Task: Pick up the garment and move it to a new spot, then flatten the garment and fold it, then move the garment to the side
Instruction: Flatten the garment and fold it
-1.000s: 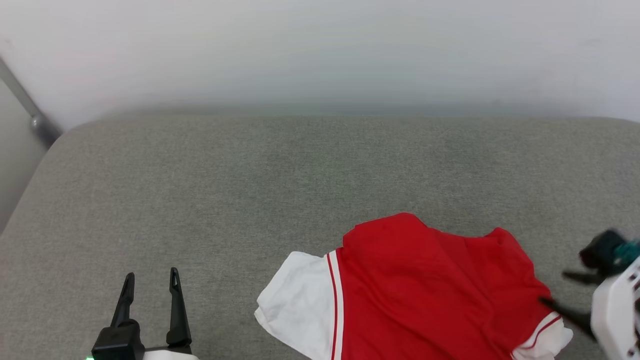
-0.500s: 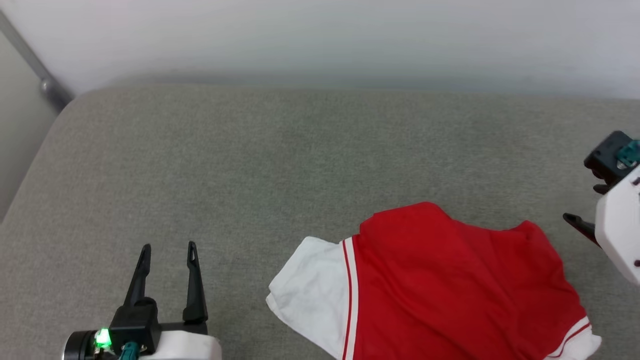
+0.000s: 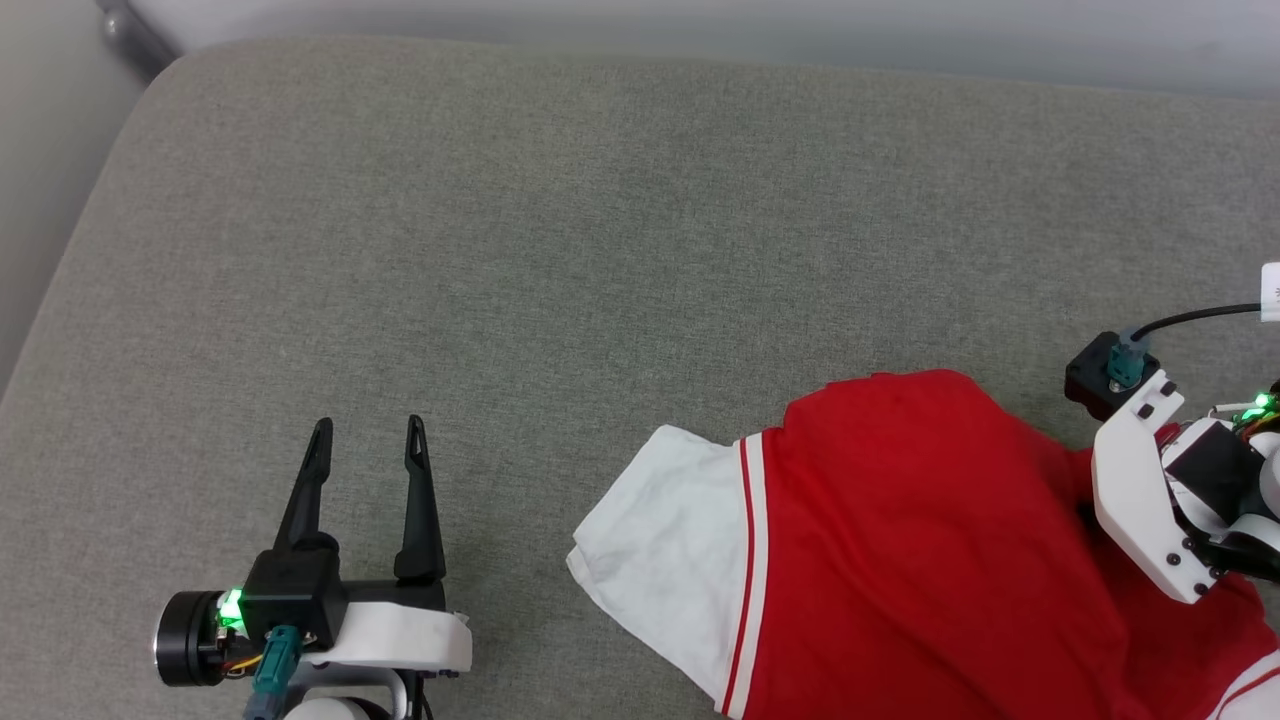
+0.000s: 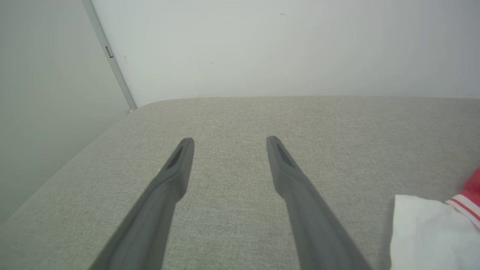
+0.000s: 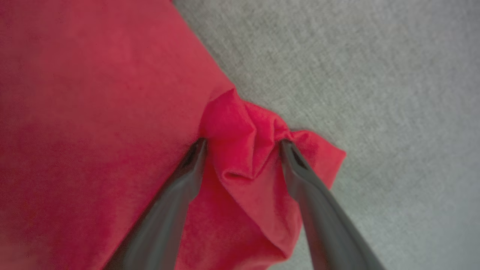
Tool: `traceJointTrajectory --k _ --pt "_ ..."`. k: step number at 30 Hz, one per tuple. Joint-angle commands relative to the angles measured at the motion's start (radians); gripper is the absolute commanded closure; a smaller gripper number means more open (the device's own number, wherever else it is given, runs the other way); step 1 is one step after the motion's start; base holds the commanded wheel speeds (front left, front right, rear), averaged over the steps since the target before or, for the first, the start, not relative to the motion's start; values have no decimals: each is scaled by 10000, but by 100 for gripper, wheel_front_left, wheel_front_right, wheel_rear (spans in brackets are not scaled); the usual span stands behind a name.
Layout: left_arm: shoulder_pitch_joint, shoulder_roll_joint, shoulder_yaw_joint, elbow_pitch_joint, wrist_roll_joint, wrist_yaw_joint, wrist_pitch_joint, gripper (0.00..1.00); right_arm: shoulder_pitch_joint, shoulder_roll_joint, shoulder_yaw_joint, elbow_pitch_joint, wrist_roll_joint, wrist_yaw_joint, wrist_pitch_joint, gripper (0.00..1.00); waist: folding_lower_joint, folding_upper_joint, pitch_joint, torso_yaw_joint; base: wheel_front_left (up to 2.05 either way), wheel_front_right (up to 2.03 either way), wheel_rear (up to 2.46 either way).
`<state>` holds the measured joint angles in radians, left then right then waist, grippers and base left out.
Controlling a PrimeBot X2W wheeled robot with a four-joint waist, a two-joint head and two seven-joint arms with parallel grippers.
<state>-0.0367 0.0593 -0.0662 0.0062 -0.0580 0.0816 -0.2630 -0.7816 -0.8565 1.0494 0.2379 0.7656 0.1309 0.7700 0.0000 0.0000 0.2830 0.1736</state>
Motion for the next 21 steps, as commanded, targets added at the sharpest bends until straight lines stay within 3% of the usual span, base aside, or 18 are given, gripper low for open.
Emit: traceJointTrajectory --k 1,6,7,8,16,21 --pt "-134 -8 -3 13 -37 -13 -26 0 36 103 231 111 56 -3 -28 0 0 0 126 89 0 0 0" --pt "-137 -23 115 82 -4 20 -26 0 195 167 1539 352 469 17 -198 0 0 0 108 30 0 0 0" --pt "-119 -29 145 104 -8 29 -26 0 77 165 1619 354 517 21 -398 70 0 0 58 -5 0 0 0" --pt "-84 -35 176 121 -7 40 -26 0 -49 140 1671 390 569 20 -565 100 0 0 2 -44 0 0 0" --pt "-2 -55 202 199 7 16 -26 0 -1880 -263 1599 77 475 -8 -2235 100 0 0 -490 -75 0 0 0" --pt "60 -70 243 125 -62 43 -26 0 -3175 361 1474 429 381 -6 -2771 100 0 0 -449 64 0 0 0"
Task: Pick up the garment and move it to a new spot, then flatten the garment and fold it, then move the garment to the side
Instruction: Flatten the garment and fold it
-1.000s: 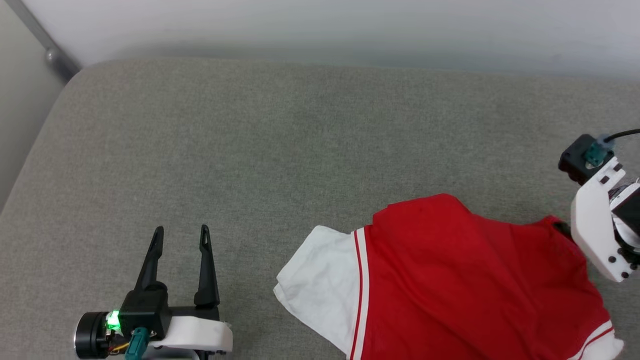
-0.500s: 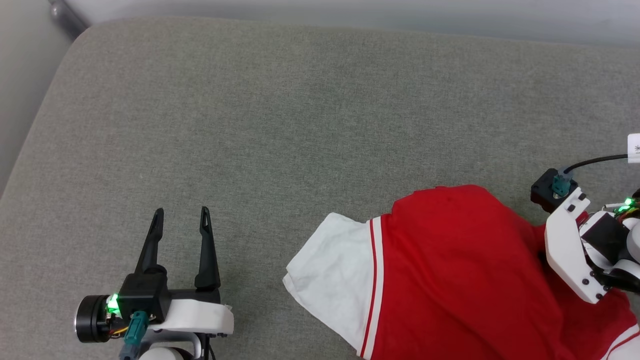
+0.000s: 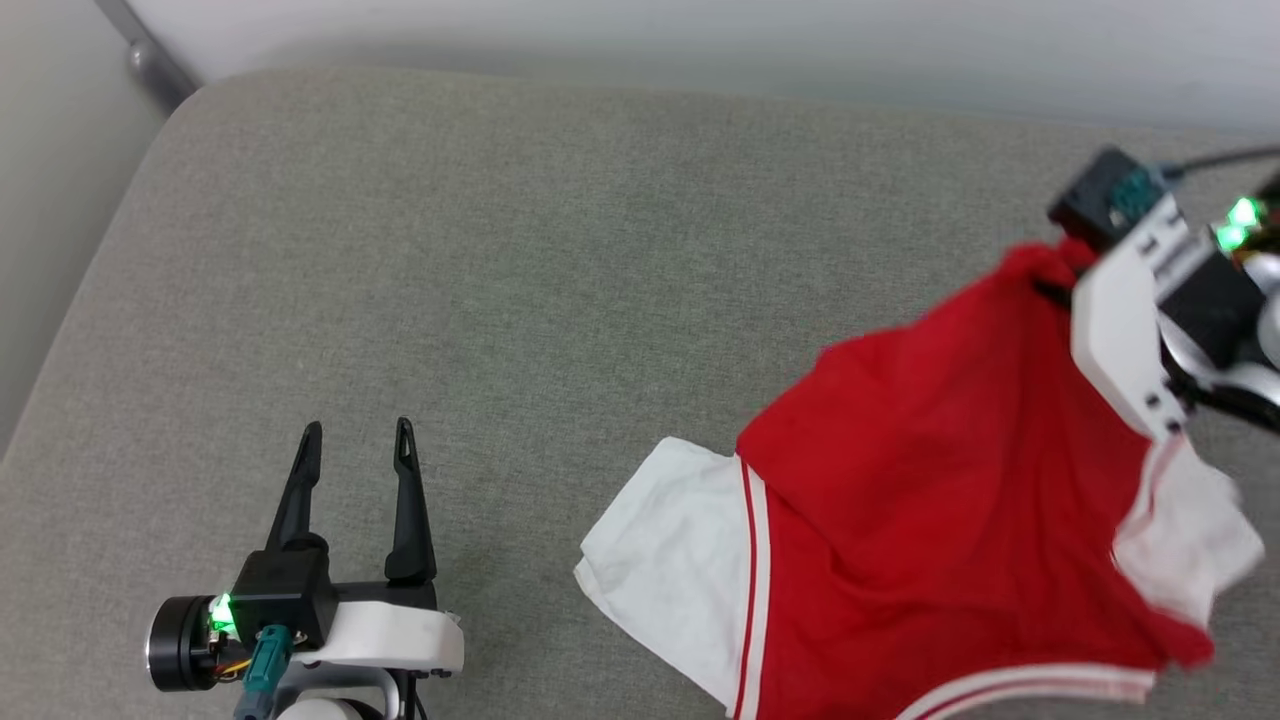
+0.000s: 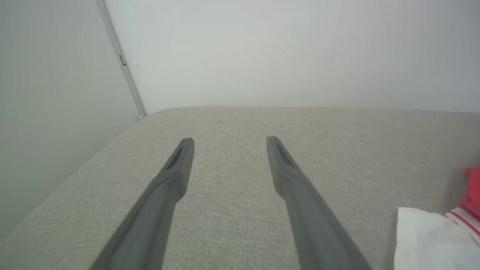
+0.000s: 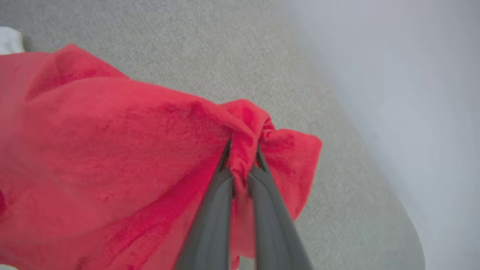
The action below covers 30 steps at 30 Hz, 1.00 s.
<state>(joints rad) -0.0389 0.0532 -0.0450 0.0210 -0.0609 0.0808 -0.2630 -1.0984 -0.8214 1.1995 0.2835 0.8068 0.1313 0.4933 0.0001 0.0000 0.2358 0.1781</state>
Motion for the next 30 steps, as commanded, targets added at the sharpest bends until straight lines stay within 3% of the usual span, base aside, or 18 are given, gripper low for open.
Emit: traceJointTrajectory --k 1,9,17,18,19,20,26,27,30 --pt "73 -11 17 -45 -37 41 -26 0 -201 230 31 131 -105 -10 -30 100 -1 0 88 67 0 0 0" --pt "-283 -28 -250 5 -162 81 -26 0 -548 2444 539 2283 -3 -9 -346 100 -1 0 746 500 0 0 0" --pt "-385 -31 -252 222 -223 182 -26 0 757 3400 864 3607 -37 7 -465 100 -1 0 782 521 0 0 0" --pt "-347 -33 -223 242 -185 180 -26 0 769 3419 873 3647 -88 8 -656 83 -1 0 694 444 0 0 0" --pt "-306 -32 -194 271 -124 147 -26 0 763 3405 862 3683 -156 8 -958 53 -1 0 569 360 0 0 0" --pt "-264 -22 -163 299 -80 104 -26 0 718 3373 841 3695 -257 5 -1343 0 -1 0 430 280 0 0 0" --pt "-84 294 -10 635 88 -184 -26 0 745 3163 261 4038 -728 -10 -4528 0 -1 0 -583 -276 0 0 0" --pt "-259 602 9 937 166 -392 -26 0 1005 3079 -505 4279 -1049 -9 -6109 0 -1 0 -1045 -537 0 0 0" --pt "-552 1004 -59 1228 278 -672 16 0 1409 3053 -1542 4479 -1536 -10 -7226 0 -1 0 -1391 -783 0 0 0"
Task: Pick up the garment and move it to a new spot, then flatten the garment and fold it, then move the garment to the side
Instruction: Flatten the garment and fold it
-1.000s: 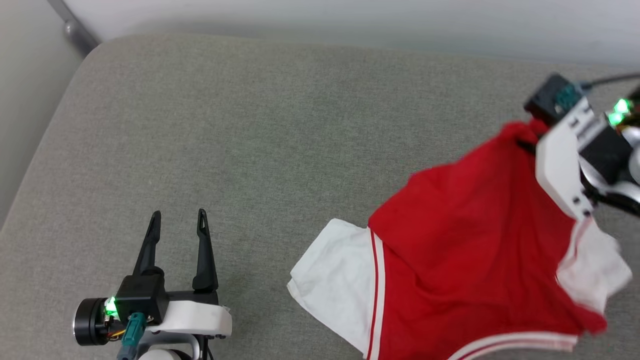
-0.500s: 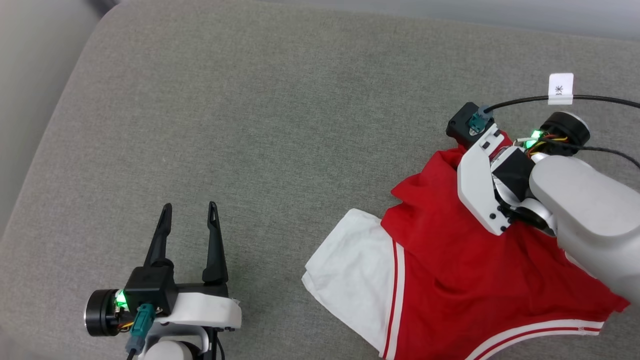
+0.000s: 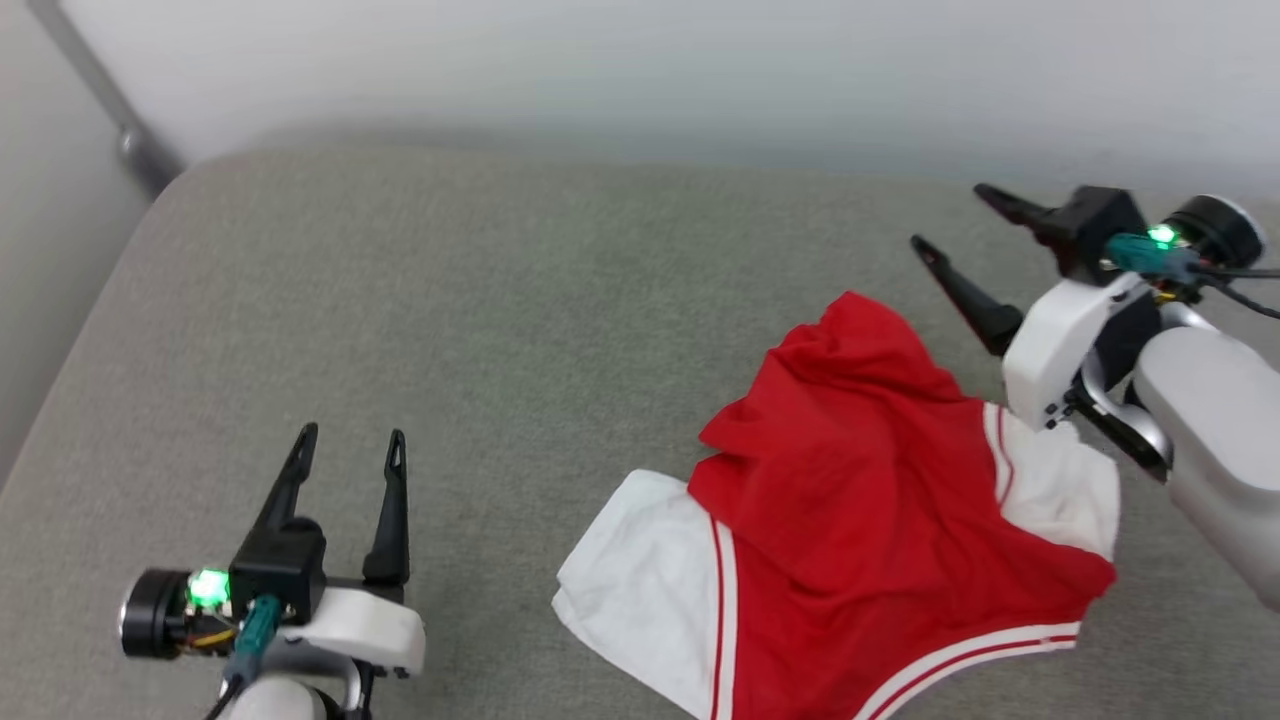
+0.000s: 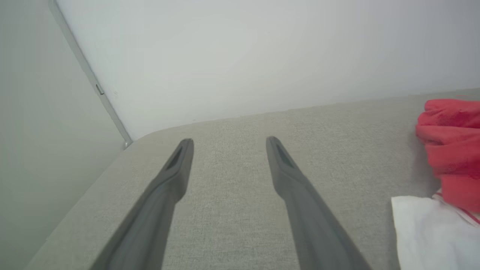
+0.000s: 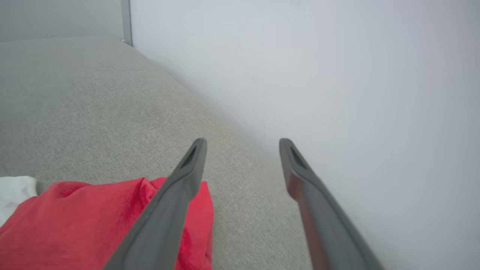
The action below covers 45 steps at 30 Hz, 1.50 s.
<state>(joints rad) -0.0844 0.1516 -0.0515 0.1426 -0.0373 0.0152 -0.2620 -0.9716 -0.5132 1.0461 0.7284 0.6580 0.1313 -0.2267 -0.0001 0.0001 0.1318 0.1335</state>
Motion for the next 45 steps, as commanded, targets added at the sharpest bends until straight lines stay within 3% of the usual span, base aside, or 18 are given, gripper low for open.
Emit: traceJointTrajectory --k 1,4,8,12,16,23,29,35,39,40,45 --pt "-237 178 -37 81 104 -129 123 0 299 -3 -443 14 -249 -9 -199 0 1 -1 -447 -420 0 0 0" --pt "-741 632 -282 133 219 -597 762 0 971 72 -2159 -443 -985 -9 -374 0 1 -1 -660 -606 0 0 0" --pt "-1445 1267 -671 14 200 -1130 1843 0 2868 390 -5114 -2277 -2602 -9 -379 0 1 -1 -858 -861 0 0 0" --pt "-2077 1921 -1382 -84 -261 -1383 3087 0 5002 1224 -7602 -4253 -4111 -9 -383 0 1 -1 -988 -1063 0 0 0" --pt "-2661 2771 -2887 -390 -1290 -1438 4662 0 6872 2155 -9034 -5809 -5071 -9 -385 0 1 -1 -1009 -1219 0 0 0" --pt "-4111 4577 -6002 -1184 -3841 -1427 7203 0 8947 3245 -9920 -7182 -5736 -9 -384 0 1 -1 -820 -1381 0 0 0" --pt "-5288 5385 -8178 -1336 -5574 -1429 8761 0 9874 3827 -10094 -7623 -5937 -9 -359 0 1 -1 -497 -1595 0 0 0" --pt "-6403 5844 -10227 -1314 -6690 -1429 10046 0 10085 4131 -9968 -7715 -6045 -9 -369 0 1 -1 -32 -1881 0 0 0" --pt "-6911 5891 -11099 -1212 -7082 -1430 10430 0 9934 4223 -9884 -7665 -6101 -9 -375 0 1 -1 225 -2024 0 0 0" --pt "-7394 5917 -11838 -1129 -7363 -1429 10840 0 9768 4268 -9751 -7631 -6181 -9 -382 0 1 -1 490 -2179 0 0 0" --pt "-7591 5838 -12267 -1107 -7391 -1431 11244 0 9460 4340 -9630 -7612 -6199 -9 -384 0 1 -1 890 -2435 0 0 0"
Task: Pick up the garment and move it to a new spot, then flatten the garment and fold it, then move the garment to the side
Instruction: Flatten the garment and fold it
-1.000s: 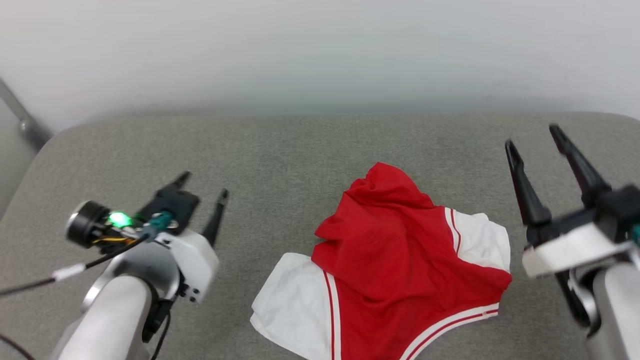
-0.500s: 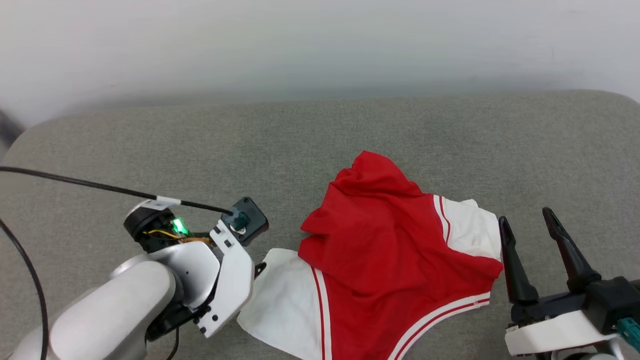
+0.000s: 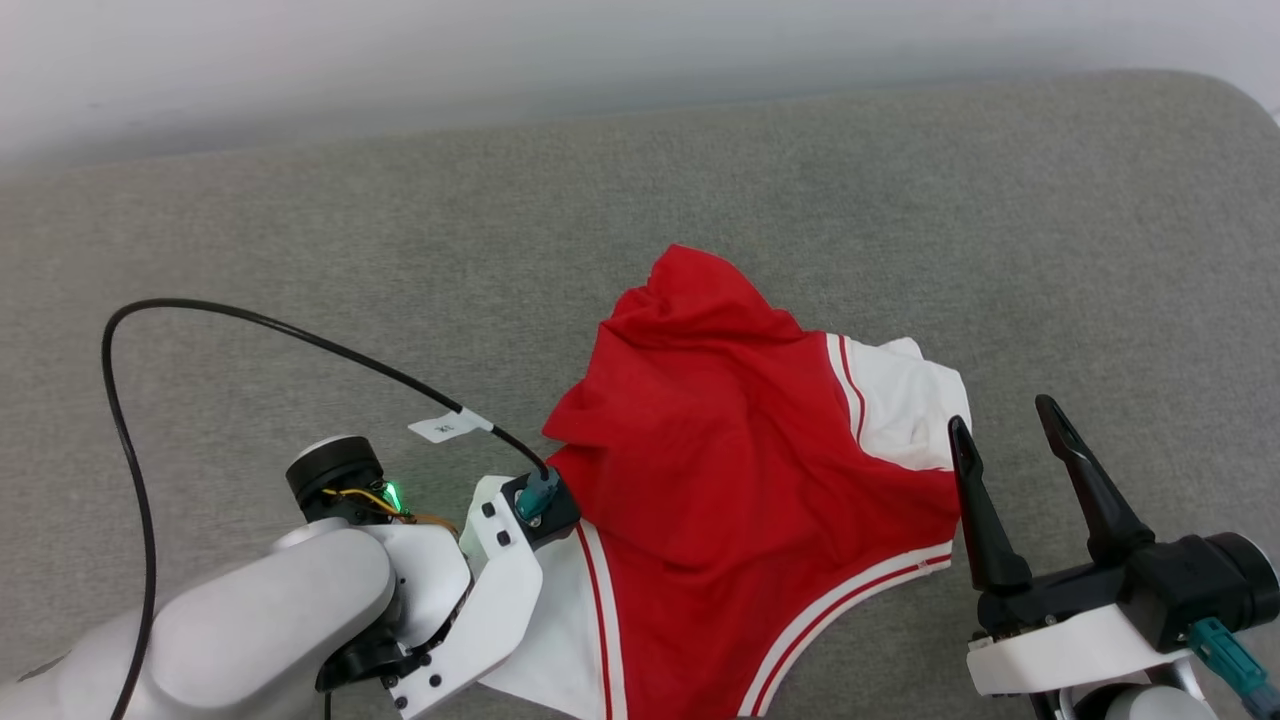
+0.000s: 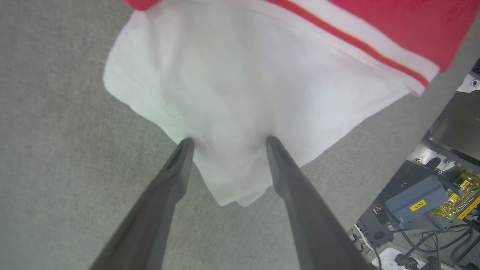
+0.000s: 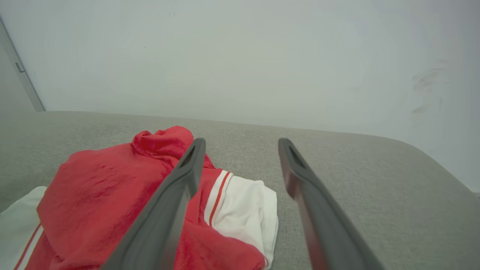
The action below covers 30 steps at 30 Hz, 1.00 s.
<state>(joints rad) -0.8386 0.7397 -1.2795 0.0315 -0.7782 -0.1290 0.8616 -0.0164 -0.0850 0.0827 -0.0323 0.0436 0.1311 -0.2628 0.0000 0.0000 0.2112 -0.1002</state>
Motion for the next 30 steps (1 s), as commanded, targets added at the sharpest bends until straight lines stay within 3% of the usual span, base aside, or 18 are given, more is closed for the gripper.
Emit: traceJointTrajectory --k 1,8,9,15,24,30 --pt "-13 -56 1 21 63 11 42 0 -139 68 19 9 -57 -7 -24 0 0 0 166 -140 0 0 0" --pt "910 81 -137 -201 592 3 1134 3 -308 142 87 92 -68 -7 -25 0 0 0 475 -260 0 0 0" --pt "924 85 -149 -287 586 1 1244 100 -318 157 79 143 -46 -7 -27 0 0 0 461 -196 0 0 0" --pt "115 448 -21 -149 306 13 594 100 -76 177 -34 327 -26 -7 -26 0 0 0 114 138 0 0 0" --pt "-113 1947 21 1186 -432 12 -460 100 197 196 -151 436 6 -7 -26 0 0 0 -251 311 0 0 0" --pt "324 2242 178 2323 -725 349 -950 100 318 168 -181 568 13 -7 -25 0 0 0 -338 330 0 0 0"
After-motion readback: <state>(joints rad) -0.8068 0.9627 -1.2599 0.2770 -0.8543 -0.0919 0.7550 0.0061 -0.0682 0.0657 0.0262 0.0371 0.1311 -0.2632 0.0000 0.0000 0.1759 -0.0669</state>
